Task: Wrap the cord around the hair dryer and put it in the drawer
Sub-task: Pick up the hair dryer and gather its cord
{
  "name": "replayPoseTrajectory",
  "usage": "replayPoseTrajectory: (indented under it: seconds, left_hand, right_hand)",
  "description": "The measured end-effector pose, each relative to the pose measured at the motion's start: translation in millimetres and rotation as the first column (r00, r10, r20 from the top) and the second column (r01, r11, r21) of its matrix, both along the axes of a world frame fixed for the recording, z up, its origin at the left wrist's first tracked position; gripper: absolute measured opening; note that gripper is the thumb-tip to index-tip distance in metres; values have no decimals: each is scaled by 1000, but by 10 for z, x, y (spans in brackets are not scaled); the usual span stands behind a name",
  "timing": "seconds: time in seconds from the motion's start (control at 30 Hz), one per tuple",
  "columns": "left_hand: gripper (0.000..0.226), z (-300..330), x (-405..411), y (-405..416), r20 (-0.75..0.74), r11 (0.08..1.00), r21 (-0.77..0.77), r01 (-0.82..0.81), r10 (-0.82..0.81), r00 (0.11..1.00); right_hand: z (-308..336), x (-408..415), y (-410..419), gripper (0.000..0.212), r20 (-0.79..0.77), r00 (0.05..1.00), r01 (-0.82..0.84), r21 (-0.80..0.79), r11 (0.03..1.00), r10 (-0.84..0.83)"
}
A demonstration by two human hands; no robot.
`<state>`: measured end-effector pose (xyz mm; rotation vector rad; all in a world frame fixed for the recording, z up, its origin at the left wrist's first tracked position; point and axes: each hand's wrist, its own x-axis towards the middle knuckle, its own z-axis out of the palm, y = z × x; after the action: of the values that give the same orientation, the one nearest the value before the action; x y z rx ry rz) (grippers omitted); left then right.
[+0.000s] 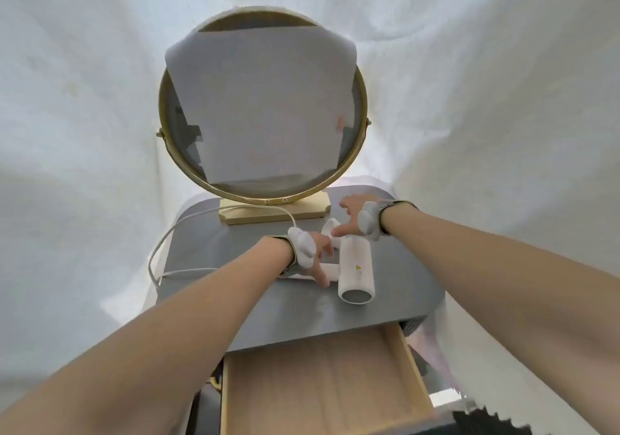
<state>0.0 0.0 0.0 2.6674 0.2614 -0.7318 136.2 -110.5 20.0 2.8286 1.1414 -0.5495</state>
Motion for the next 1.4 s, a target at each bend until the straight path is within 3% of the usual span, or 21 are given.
replayPoseTrajectory:
  seconds: [0.1,0.27,0.4,0.53,0.63,0.8,0.87,1.0,1.1,1.2,1.33,1.4]
  left_hand:
    - [70,-17,44,-82,14,996,14,93,-94,996]
    - [57,-212,165,-62,-2,991,45,123,-123,992]
    - [56,-350,177,-84,7,988,56,145,-145,989]
    - [46,-419,179,-64,34,993,16,114,-114,993]
    - [40,-414,115,-11,79,996,-19,92,-90,993]
    - [36,-259,-71,137,168,993,-113,26,-7,986]
    - [35,-162,-134,190,222,990,-141,-6,38,974]
    - [29,79,-227,257,313,976,-206,-68,131,941]
    - [27,277,-312,331,416,974,-207,-91,172,893]
    - [41,452,-412,449,483,947,-287,-143,272,832]
    - [60,671,-481,586,559,905,-394,-157,372,741]
    - [55,792,-515,630,600,884,-456,-108,394,696]
  right_hand:
    - [-158,44,72,83,-34,999,10,-70,998,-13]
    - [-330,140,224,53,-54,996,-86,-202,976,76]
    - [-433,157,273,35,-26,990,-142,-191,971,140]
    - [-354,191,278,43,-69,992,-111,-96,989,104]
    - [-160,242,223,21,-61,996,-68,-17,998,67]
    - [253,290,121,25,52,998,38,138,990,-45]
    - [392,294,111,39,51,998,27,195,981,-38]
    - [667,319,37,41,91,995,9,281,960,-36]
    - [871,330,-3,37,101,994,7,364,931,-47]
    - [1091,231,-43,34,99,994,-2,430,903,-45]
    - [1225,112,-16,53,141,989,-31,473,881,-41]
    - [1248,73,24,60,163,986,-52,478,877,-30]
